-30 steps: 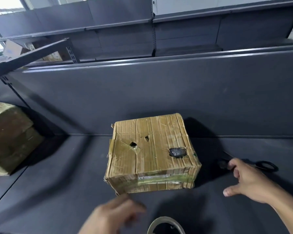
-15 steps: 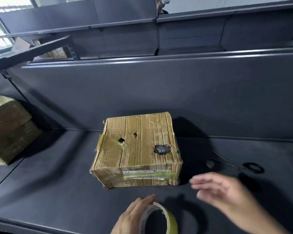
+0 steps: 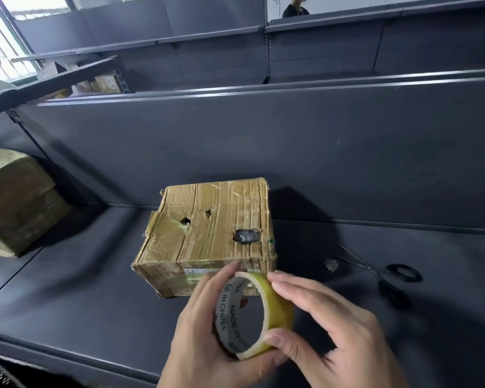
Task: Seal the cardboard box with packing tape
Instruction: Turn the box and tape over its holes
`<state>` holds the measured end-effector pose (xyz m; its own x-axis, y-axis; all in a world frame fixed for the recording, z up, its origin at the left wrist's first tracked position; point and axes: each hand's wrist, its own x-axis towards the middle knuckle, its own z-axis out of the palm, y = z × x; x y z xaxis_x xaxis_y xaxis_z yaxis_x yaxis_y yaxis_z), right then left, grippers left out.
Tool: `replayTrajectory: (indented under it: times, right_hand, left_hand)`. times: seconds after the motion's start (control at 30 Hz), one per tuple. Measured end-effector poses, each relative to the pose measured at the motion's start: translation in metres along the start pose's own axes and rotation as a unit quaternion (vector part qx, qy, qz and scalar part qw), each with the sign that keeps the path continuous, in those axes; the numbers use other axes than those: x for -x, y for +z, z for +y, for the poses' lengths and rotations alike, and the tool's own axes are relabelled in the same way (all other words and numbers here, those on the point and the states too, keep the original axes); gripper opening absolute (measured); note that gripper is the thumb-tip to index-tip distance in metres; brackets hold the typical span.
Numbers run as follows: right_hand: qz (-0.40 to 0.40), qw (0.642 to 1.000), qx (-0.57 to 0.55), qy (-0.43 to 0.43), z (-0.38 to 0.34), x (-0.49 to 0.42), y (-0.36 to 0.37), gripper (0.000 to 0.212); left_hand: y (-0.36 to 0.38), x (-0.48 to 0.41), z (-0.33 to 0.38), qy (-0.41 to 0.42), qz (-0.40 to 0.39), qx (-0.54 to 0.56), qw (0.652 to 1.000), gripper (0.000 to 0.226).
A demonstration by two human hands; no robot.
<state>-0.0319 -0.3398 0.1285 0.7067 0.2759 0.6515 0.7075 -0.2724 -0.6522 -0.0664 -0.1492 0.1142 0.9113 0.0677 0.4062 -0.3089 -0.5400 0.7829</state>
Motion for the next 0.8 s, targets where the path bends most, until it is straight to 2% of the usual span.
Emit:
replayTrajectory:
  times: [0.27, 0.37, 0.47, 0.63, 0.8]
  right_hand:
    - [0.102, 0.989, 0.044, -0.101, 0.000, -0.018, 0.007, 0.033]
    - [0.132, 0.985, 0.032, -0.111, 0.002, -0.025, 0.011, 0.028]
    - [0.147, 0.985, -0.016, -0.094, 0.004, -0.033, 0.010, 0.027]
    - [0.152, 0.985, -0.036, -0.067, 0.007, -0.042, 0.016, 0.025]
    - [0.138, 0.960, -0.224, 0.093, 0.002, -0.053, 0.028, 0.018]
  left_hand:
    - [0.002, -0.026, 0.012, 0.012, 0.081, 0.057, 0.995, 0.102]
    - [0.002, -0.033, 0.015, -0.007, 0.082, 0.105, 0.991, 0.105]
    - [-0.001, -0.039, 0.016, -0.002, 0.077, 0.095, 0.992, 0.103]
    - [-0.010, -0.047, 0.015, 0.009, 0.079, 0.050, 0.996, 0.103]
    - [-0.027, -0.055, 0.006, 0.006, 0.023, 0.039, 0.999, 0.109]
